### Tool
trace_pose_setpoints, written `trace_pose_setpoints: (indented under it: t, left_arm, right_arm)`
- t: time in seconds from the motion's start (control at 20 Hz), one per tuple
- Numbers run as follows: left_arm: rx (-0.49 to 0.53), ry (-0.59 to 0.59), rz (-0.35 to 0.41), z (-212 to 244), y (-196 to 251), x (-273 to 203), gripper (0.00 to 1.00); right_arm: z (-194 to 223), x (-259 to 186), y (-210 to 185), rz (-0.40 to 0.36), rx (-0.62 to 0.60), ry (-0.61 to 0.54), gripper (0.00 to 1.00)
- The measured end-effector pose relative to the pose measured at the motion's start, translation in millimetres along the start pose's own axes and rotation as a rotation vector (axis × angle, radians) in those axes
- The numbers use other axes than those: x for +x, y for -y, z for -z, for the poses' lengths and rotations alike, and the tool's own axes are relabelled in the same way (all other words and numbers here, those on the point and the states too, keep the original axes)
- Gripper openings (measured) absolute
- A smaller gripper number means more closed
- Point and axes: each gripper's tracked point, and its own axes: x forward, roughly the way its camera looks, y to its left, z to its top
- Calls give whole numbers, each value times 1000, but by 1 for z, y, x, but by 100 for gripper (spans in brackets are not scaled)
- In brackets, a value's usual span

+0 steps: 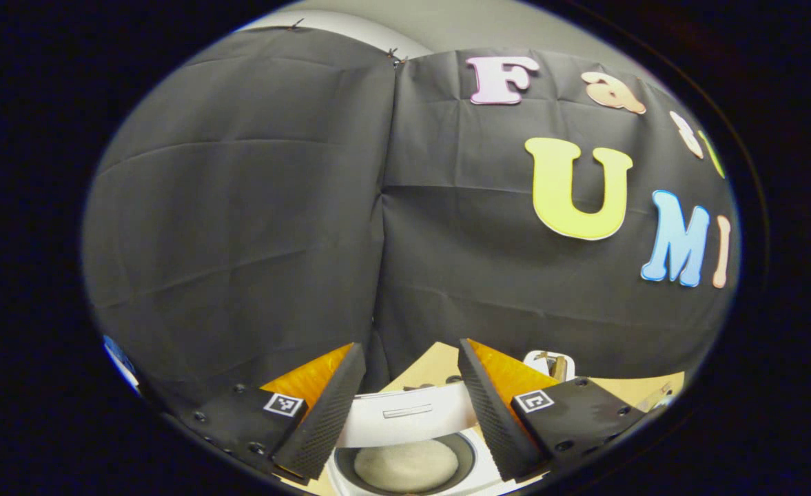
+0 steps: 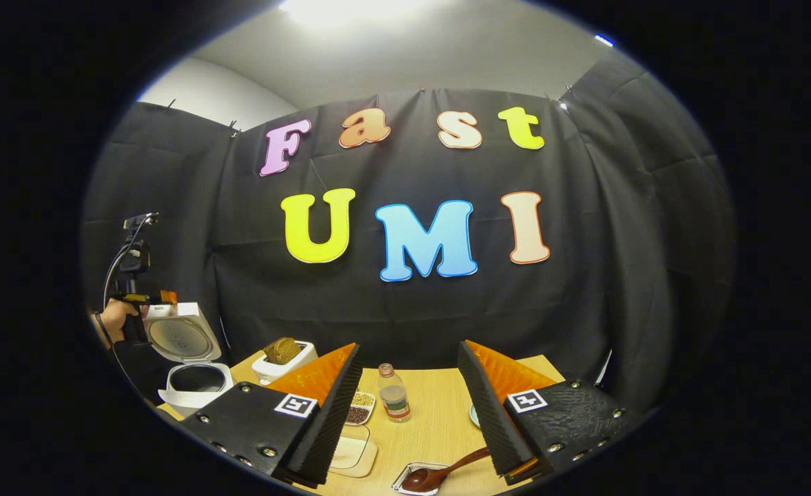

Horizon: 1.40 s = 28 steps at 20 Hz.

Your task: Close the left gripper, press the button to open the rice cooker; take a wooden spoon from the chopstick holder with the right hand, scoop a spoonful of rice and pour it into the rice cooker, then put the wooden spoon back into the chopstick holder.

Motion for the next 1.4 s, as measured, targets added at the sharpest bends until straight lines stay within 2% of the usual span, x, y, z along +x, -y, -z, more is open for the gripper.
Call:
trace_pose_setpoints:
  t: [0.05, 0.1, 0.15, 0.45, 0.5, 0.55, 0.6, 0.65, 0.75, 0.85, 0.95, 1.0, 1.4]
  left_arm:
    - [9, 11, -12, 8, 2, -7, 92]
    - [21, 23, -26, 14, 7, -14, 99]
    - [24, 29, -33, 23, 13, -20, 95]
    - [29, 0, -59, 80, 21, -41, 97]
    - [8, -30, -51, 96, 22, -42, 96]
    - [-12, -58, -42, 111, 24, -44, 100]
    - [-11, -61, -36, 118, 26, -48, 96]
    - [0, -62, -31, 127, 28, -50, 100]
    - [8, -89, -19, 144, 32, -54, 96]
    - [18, -98, -13, 151, 34, -54, 100]
    - [31, -106, -3, 157, 33, -55, 96]
    - [30, -115, 2, 160, 35, -55, 99]
    - [54, -200, 34, 195, 43, -55, 99]
  right_arm:
    - [3, -1, -2, -6, 4, -9, 85]
    - [3, -2, -6, -14, 8, -13, 85]
    - [3, -3, -8, -20, 6, -15, 85]
    - [-1, -3, -18, -49, -25, -9, 85]
    - [-2, -3, -19, -53, -26, -7, 85]
    - [-4, -3, -20, -57, -27, -5, 85]
    - [-6, -3, -22, -62, -32, -1, 85]
    - [-7, -3, -24, -65, -40, 0, 85]
    - [-7, -2, -28, -74, -45, -2, 85]
    - [-7, -2, -33, -82, -50, -2, 85]
    - [-6, -3, -37, -90, -49, -8, 85]
    - [-5, -4, -39, -94, -49, -11, 85]
    - [-7, -5, -47, -105, -51, -13, 85]
